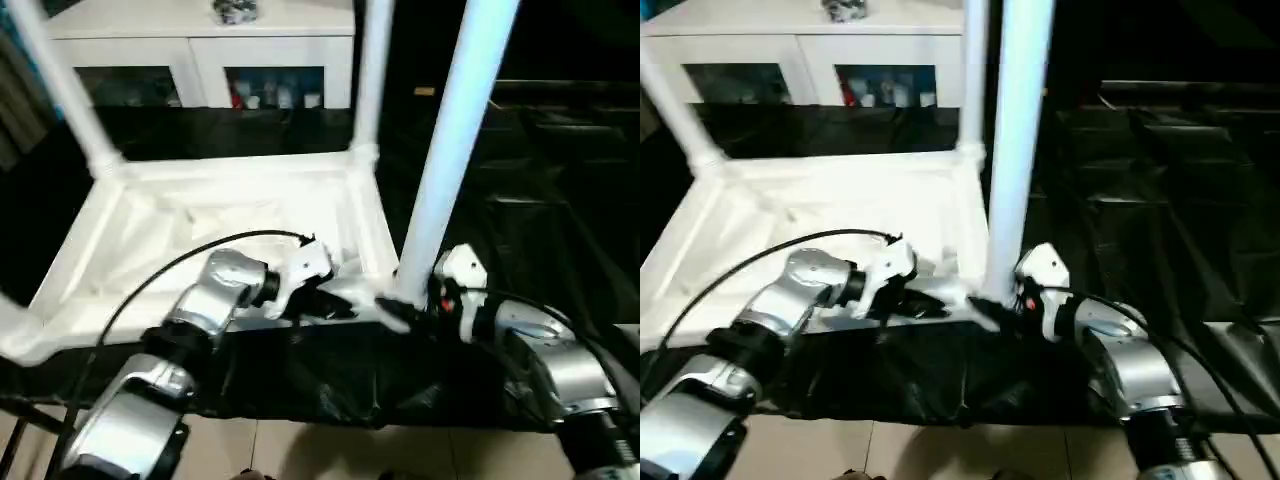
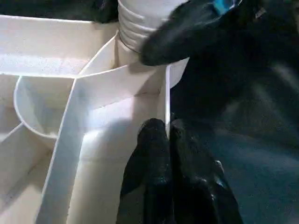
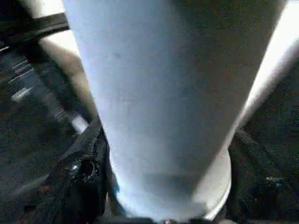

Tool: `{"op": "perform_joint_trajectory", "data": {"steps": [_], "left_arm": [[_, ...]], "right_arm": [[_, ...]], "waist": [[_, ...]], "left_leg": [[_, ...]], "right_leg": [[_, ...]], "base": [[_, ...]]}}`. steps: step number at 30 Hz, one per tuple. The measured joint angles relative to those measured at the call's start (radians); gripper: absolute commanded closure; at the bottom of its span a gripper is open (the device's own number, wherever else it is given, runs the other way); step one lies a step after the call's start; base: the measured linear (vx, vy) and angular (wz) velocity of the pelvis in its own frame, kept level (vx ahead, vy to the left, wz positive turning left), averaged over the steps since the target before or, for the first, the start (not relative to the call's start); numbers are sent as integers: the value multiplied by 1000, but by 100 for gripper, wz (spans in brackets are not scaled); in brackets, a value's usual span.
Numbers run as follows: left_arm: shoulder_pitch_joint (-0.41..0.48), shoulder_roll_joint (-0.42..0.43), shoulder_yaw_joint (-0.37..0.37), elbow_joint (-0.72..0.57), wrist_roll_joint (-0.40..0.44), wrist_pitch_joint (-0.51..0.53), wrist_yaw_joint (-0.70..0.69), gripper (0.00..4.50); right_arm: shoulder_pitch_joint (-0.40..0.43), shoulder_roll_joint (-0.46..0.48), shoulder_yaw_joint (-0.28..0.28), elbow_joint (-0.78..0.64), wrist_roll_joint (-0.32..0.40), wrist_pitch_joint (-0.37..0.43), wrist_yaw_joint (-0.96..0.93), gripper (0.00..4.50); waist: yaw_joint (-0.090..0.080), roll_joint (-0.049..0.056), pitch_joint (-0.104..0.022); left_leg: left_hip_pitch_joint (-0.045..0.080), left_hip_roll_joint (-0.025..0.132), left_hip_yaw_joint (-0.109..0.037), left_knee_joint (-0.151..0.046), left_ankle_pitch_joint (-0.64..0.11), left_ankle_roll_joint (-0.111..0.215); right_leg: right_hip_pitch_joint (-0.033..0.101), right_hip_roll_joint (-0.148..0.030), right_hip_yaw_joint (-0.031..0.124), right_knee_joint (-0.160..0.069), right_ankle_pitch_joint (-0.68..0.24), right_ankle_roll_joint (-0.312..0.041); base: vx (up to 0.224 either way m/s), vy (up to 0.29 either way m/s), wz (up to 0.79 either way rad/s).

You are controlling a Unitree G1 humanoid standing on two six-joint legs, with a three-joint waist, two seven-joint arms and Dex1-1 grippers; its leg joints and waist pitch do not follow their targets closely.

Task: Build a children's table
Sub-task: Rotate leg to tighten

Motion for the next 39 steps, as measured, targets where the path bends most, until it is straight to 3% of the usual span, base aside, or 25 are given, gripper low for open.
{"op": "perform_joint_trajectory", "data": {"steps": [5, 10, 11, 16, 23, 30, 39], "left_arm": [[-5, -66, 20, 12, 20, 26, 137, 450], [-7, -101, 31, 24, 25, 32, 222, 450], [-7, -101, 31, 24, 25, 31, 224, 450], [-7, -101, 30, 20, 25, 30, 215, 450], [-6, -78, 22, 16, 22, -7, 146, 450], [33, 2, -8, -33, -13, -67, -49, 450], [43, 67, -38, -49, -29, -103, -215, 450]], "right_arm": [[-28, 80, -35, 41, -44, -10, -206, 173], [-58, 126, -36, 114, -120, -94, -334, 173], [-59, 129, -36, 123, -121, -108, -339, 118], [-59, 131, -43, 135, -104, -122, -315, 78], [-53, 61, -22, 117, -92, -136, -165, 68], [20, -118, 47, -10, -17, -98, 168, 68], [16, -222, 118, -69, 10, -59, 412, 68]], "waist": [[-2, 0, 0], [-3, 3, -2], [-3, 3, -2], [-3, 3, -1], [1, 4, -1], [10, 3, 1], [23, 2, 2]], "left_leg": [[0, 0, 0, -1, 0, 0], [0, -1, 0, -2, 0, 0], [0, -1, 0, -2, 0, 0], [-1, -1, 0, -3, 0, 0], [-1, -2, 0, -8, 0, 0], [-2, 0, 0, -10, 0, 0], [-2, 0, 1, -8, 0, 0]], "right_leg": [[0, 0, 0, -1, 0, 0], [0, 0, 0, -1, -1, 1], [0, 0, 0, -2, -1, 1], [1, 0, 0, -5, -1, 1], [0, 0, 0, -5, 1, -1], [-1, 0, -2, -5, -2, -2], [0, 0, -1, -4, -1, -3]], "base": [[0, 0, 0], [0, 0, 0], [0, 0, 0], [0, 0, 0], [0, 0, 0], [0, 0, 0], [0, 0, 0]]}}
